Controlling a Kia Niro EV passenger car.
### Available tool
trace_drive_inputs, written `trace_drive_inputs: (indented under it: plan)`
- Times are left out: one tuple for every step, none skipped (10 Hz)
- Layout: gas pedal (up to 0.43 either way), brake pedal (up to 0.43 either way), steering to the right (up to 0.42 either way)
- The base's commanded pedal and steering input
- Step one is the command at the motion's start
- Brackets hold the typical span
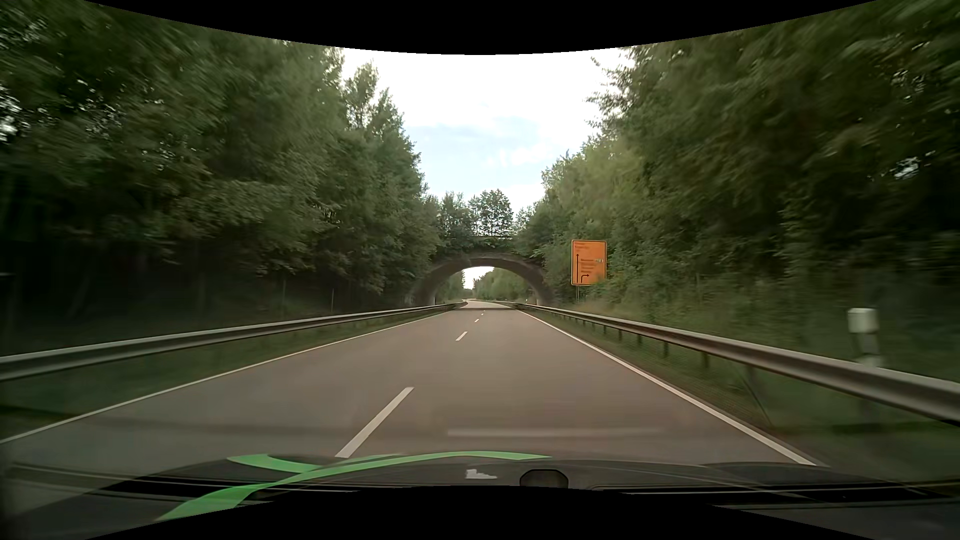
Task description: Follow the waypoints while adhering to traffic rules and regulations
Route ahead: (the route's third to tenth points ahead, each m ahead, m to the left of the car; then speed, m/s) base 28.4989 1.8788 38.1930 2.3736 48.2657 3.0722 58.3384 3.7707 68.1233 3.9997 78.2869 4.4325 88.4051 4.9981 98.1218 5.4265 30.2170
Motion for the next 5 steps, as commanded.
trace_drive_inputs:
  plan:
    - [0.37, 0.0, -0.004]
    - [0.358, 0.0, -0.004]
    - [0.358, 0.0, -0.004]
    - [0.358, 0.0, -0.004]
    - [0.35, 0.0, -0.005]
